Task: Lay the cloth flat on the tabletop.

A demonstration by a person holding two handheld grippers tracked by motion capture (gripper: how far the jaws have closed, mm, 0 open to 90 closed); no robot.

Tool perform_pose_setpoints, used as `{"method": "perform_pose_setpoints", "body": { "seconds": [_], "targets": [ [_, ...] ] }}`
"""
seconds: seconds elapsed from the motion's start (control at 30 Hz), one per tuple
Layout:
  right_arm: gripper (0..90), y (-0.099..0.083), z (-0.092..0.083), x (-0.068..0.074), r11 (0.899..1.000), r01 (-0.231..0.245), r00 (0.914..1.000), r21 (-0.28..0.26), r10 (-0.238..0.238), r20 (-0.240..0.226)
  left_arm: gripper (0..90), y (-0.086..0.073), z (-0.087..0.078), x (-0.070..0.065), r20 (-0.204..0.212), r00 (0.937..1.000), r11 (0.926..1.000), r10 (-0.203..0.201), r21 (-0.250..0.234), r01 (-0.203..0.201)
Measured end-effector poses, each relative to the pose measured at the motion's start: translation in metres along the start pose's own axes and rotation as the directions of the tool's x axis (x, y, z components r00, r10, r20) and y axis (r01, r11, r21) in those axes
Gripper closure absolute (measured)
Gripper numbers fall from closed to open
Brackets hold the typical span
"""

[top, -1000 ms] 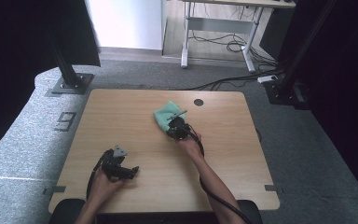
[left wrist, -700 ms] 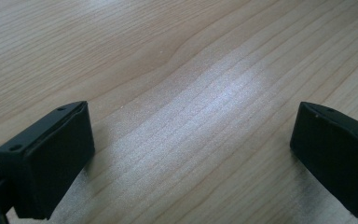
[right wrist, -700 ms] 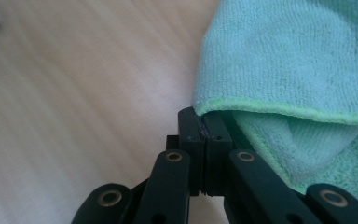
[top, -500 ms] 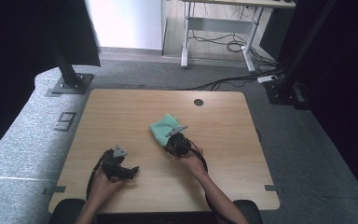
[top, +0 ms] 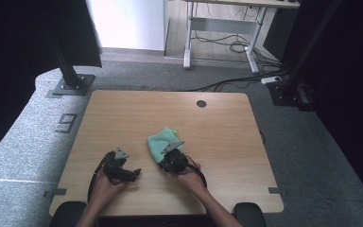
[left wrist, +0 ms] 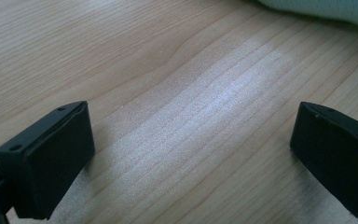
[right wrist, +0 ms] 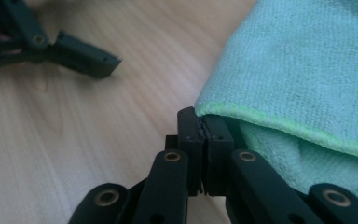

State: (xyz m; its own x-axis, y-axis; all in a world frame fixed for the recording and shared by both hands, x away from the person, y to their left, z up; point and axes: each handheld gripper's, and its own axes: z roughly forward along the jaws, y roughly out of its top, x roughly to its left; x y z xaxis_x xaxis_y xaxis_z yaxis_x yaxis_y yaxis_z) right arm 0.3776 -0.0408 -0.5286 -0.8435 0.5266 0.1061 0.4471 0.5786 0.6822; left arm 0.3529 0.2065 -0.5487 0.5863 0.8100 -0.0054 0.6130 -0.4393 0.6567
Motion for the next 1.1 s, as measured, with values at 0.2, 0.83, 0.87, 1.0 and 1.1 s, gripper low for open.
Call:
{"method": "perform_pose_setpoints", "body": {
  "seconds": [0.2, 0.83, 0.87, 1.0, 1.1],
  "targets": [
    [49.8, -0.008, -0.018, -0.005, 1.000, -0.022, 0.9996, -0.019, 0.022, 0.017, 0.0, 0.000, 0.000, 0.000, 0.000, 1.0000, 1.0000, 0.001, 0.001, -0.001],
    [33.3, -0.087, -0.058, -0.045, 0.991, -0.075, 0.9723, -0.107, 0.096, 0.213, 13.7, 0.009, 0.000, -0.006, 0.022, 0.9996, 0.9996, 0.020, 0.020, -0.020],
    [33.2, -0.090, -0.057, -0.044, 0.988, -0.077, 0.9703, -0.135, 0.105, 0.218, 15.0, 0.015, 0.001, -0.011, 0.029, 0.9988, 0.9992, 0.039, 0.011, -0.039],
    [30.8, -0.089, -0.055, -0.042, 0.989, -0.070, 0.9698, -0.128, 0.097, 0.224, 20.1, 0.032, 0.001, -0.025, 0.054, 0.9929, 0.9943, 0.106, -0.017, -0.105],
    [27.7, -0.088, -0.055, -0.041, 0.990, -0.065, 0.9716, -0.121, 0.091, 0.218, 26.0, 0.048, 0.002, -0.036, 0.080, 0.9831, 0.9861, 0.165, -0.036, -0.162]
  ]
}}
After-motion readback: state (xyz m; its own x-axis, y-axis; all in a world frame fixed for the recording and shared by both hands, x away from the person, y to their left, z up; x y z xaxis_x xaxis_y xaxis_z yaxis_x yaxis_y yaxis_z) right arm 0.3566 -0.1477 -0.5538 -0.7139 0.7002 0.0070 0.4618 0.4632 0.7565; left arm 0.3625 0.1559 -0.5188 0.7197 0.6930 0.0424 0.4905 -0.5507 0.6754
